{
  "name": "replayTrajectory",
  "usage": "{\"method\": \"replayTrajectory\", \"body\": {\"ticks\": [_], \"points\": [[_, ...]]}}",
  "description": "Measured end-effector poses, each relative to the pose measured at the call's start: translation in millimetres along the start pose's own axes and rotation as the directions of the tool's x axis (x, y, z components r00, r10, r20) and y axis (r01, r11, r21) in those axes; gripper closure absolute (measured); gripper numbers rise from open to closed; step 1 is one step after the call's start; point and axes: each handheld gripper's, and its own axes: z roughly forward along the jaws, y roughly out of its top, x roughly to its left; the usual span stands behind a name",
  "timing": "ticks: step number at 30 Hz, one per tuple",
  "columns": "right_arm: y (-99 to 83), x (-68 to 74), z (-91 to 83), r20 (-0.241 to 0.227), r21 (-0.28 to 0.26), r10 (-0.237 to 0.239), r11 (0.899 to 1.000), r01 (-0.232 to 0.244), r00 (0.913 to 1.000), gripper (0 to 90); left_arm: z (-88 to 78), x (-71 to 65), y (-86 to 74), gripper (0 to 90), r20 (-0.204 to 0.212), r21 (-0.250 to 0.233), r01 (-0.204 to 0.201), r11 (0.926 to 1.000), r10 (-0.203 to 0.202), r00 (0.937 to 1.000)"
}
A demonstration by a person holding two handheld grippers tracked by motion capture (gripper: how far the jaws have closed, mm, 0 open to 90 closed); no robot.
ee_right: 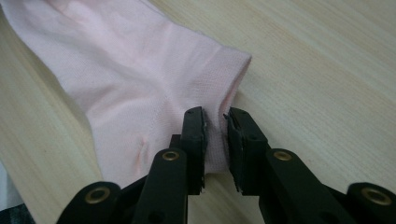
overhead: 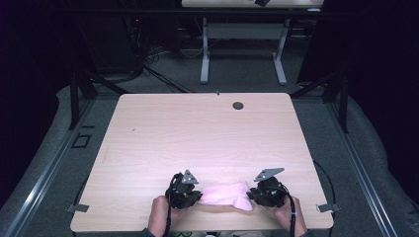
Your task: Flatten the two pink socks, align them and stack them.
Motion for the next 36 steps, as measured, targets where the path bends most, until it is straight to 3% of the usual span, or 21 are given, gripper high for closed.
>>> {"method": "replayTrajectory", "body": {"ticks": [4,7,9,12,13,14,17,18,22,28,30,33,34,35,36], "points": [[4.5,-2.1,2.7,0.009,0.003,-0.014,1.0,0.014,0.9999,76.6,-0.6,-0.5,-1.8,84.8,-0.016,-0.01,0.0,0.9999,0.0,0.9999],[6.2,-3.9,3.8,0.002,-0.001,-0.013,1.0,0.013,0.9999,74.2,-1.7,-0.1,-1.9,69.6,-0.038,-0.023,0.007,0.9997,-0.008,0.9992],[5.2,-5.4,1.6,0.0,-0.012,-0.006,1.0,0.006,1.0,66.4,-5.6,1.0,-1.7,55.4,-0.079,-0.053,0.026,0.9983,-0.03,0.9964],[2.5,-7.3,-4.2,-0.005,-0.035,0.0,0.999,-0.001,1.0,55.6,-11.3,3.4,-1.8,36.5,-0.098,-0.074,0.028,0.9968,-0.035,0.9946],[2.5,-7.3,-4.2,-0.005,-0.035,0.0,0.999,-0.001,1.0,55.6,-11.3,3.4,-1.8,32.2,-0.098,-0.074,0.028,0.9968,-0.035,0.9946],[0.8,-8.5,-9.8,-0.007,-0.059,0.005,0.998,-0.005,1.0,47.9,-15.2,4.8,-2.4,27.7,-0.115,-0.088,0.025,0.9958,-0.035,0.9928],[-0.4,-9.5,-14.4,0.01,-0.076,0.005,0.997,-0.004,0.9999,40.3,-19.9,6.3,-2.9,19.5,-0.137,-0.101,0.024,0.9946,-0.037,0.9898],[-2.3,-10.9,-20.8,0.029,-0.106,0.019,0.994,-0.016,0.9994,25.8,-25.7,8.4,-3.3,16.7,-0.154,-0.106,0.024,0.9941,-0.04,0.9872],[-6.7,-14.8,-33.5,0.053,-0.155,0.041,0.987,-0.032,0.9977,14.7,-37.9,12.9,-6.8,12.6,-0.199,-0.134,0.022,0.9907,-0.049,0.9788],[-15.5,-22.0,-50.2,0.106,-0.193,0.065,0.98,-0.043,0.9922,2.8,-52.2,22.3,-16.7,6.7,-0.236,-0.156,0.042,0.9869,-0.079,0.9685],[-19.2,-26.0,-53.6,0.12,-0.206,0.074,0.977,-0.048,0.9901,0.3,-58.9,30.1,-26.0,4.9,-0.262,-0.167,0.068,0.9836,-0.111,0.9586],[-25.2,-31.7,-56.3,0.141,-0.226,0.108,0.971,-0.074,0.984,0.0,-62.5,36.3,-33.2,2.2,-0.28,-0.171,0.083,0.9818,-0.129,0.9512],[-27.8,-34.9,-57.9,0.151,-0.224,0.116,0.971,-0.08,0.9817,0.0,-65.6,42.7,-41.8,2.0,-0.297,-0.181,0.105,0.9779,-0.156,0.9419],[-27.8,-34.9,-57.9,0.151,-0.224,0.116,0.971,-0.08,0.9817,0.0,-65.6,42.7,-41.8,1.6,-0.297,-0.181,0.105,0.9779,-0.156,0.9419],[-32.2,-40.2,-58.9,0.163,-0.224,0.131,0.97,-0.093,0.978,0.0,-67.1,47.0,-47.3,1.4,-0.304,-0.183,0.12,0.9757,-0.173,0.937]]}}
